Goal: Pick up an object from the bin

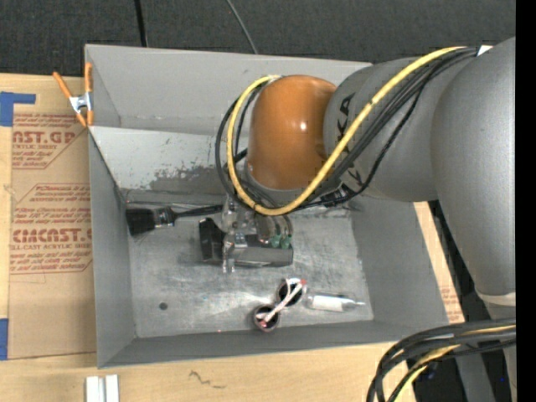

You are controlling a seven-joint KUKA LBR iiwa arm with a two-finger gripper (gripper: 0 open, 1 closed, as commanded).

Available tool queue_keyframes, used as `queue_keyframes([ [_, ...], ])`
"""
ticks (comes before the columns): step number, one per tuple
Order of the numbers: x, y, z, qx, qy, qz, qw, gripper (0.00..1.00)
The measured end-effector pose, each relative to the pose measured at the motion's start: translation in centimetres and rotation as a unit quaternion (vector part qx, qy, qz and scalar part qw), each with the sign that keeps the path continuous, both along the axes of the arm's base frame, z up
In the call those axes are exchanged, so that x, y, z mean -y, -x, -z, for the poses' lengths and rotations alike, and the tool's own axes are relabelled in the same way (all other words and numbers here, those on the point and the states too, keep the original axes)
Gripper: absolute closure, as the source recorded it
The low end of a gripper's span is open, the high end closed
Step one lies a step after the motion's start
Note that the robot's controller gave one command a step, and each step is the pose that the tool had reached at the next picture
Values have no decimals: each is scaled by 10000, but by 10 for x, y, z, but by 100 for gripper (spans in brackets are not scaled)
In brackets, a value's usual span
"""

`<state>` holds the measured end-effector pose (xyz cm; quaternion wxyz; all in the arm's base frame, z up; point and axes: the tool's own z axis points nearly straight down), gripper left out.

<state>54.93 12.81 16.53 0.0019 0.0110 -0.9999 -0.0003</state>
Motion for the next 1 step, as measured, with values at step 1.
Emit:
queue_keyframes([
  [1, -2, 2, -35, -5, 1, -1, 10000, 100],
])
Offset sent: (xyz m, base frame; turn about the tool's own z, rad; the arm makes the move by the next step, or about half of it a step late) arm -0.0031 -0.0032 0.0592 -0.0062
